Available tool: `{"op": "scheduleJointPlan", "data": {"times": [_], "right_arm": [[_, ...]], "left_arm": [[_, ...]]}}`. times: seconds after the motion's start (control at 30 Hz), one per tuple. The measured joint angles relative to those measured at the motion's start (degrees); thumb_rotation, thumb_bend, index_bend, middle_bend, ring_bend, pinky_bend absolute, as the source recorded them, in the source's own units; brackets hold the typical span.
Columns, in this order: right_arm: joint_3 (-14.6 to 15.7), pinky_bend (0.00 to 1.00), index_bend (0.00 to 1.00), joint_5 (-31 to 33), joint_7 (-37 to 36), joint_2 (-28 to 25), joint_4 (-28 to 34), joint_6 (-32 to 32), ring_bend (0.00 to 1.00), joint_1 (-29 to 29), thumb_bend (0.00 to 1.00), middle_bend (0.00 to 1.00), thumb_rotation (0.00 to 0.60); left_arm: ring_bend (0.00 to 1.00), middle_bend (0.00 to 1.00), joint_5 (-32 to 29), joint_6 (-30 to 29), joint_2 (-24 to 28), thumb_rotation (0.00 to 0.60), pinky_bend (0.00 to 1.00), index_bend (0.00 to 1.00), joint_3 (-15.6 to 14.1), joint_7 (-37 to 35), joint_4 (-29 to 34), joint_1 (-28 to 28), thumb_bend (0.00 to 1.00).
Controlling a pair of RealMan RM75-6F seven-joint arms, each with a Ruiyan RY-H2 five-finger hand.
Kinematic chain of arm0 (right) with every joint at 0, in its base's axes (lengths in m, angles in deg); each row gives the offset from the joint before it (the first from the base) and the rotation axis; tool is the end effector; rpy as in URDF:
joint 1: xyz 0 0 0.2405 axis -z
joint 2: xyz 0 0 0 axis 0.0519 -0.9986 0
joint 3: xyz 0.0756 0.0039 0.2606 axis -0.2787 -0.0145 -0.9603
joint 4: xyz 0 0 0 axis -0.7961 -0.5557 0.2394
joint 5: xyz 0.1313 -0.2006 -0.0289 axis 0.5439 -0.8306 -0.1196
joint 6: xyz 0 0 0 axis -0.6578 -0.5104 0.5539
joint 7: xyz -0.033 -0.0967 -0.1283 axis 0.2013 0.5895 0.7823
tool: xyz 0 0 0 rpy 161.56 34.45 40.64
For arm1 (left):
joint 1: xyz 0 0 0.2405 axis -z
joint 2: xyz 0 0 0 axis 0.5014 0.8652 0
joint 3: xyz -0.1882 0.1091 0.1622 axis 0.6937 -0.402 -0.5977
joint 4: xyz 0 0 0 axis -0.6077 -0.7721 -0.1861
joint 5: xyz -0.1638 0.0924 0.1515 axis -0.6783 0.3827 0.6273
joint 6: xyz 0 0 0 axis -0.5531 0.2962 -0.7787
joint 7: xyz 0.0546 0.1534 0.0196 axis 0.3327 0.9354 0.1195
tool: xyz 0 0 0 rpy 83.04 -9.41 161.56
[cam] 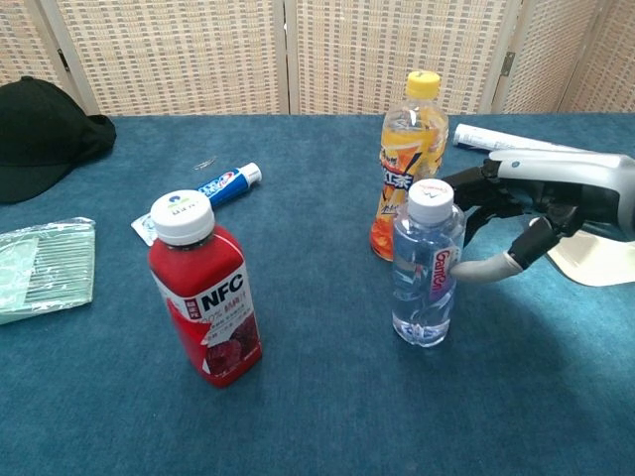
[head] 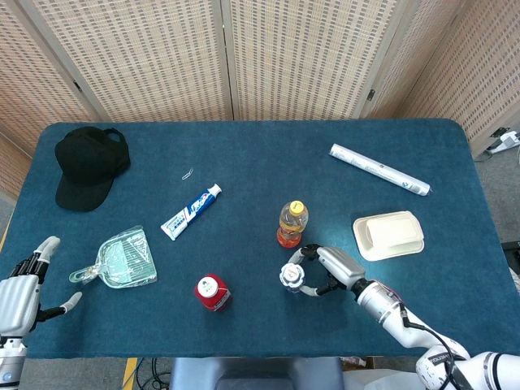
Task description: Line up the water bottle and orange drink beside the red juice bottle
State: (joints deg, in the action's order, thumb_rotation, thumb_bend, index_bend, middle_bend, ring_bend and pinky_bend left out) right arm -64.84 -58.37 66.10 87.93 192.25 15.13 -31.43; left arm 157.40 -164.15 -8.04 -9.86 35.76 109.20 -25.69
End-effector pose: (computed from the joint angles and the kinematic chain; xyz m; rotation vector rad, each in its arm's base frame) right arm -0.1670 -0.2976 -0.0128 1.8426 -1.7053 1.1271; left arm -0.2919 0.2002 0.1371 -1.3028 -0.9897 -0.9469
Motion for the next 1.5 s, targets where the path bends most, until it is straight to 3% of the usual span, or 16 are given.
{"op": "scheduleJointPlan", "data": {"times": [0.5,0.9,1.13,1.33,1.5], "right_arm": [[-1.51,0.33,0.49,-2.35,-3.11,5.45,-0.01,0.92,0.22,-3.47,0.38,0.38,0.600],[1.04,0.33,0.49,-4.87,-6.32,9.23,-2.70,0.29,0.22,-3.75,0.37,0.38,0.600],[2.11,0.33,0.49,-6.80,-8.00,9.89,-4.56,-1.06,0.22,-3.56,0.28,0.32,0.600],[2.75,0.31,0.38,-8.25,-9.80,10.14,-5.50,-1.40,0.18,-3.91,0.19,0.25,0.600],[3.27,0.25,0.25,-9.58,-11.55,10.52,-6.54,-1.80,0.12,-4.44,0.14,0.16,0.600]], "left_arm": [[0.17,0.08,0.03,-0.59,0.39,0.600,0.18,0.13,-0.05,-0.34,-0.07,-0.58,0.15],[0.17,0.08,0.07,-0.30,0.52,0.600,0.18,0.13,-0.02,-0.42,-0.13,-0.52,0.15],[0.17,0.08,0.14,-0.01,0.41,0.600,0.18,0.13,0.04,-0.24,-0.16,-0.30,0.15],[0.17,0.08,0.04,-0.14,0.41,0.600,0.18,0.13,0.04,-0.07,-0.08,-0.41,0.15],[0.17,0.08,-0.05,-0.12,0.36,0.600,0.18,0.13,0.04,-0.18,-0.29,-0.45,0.15]]}}
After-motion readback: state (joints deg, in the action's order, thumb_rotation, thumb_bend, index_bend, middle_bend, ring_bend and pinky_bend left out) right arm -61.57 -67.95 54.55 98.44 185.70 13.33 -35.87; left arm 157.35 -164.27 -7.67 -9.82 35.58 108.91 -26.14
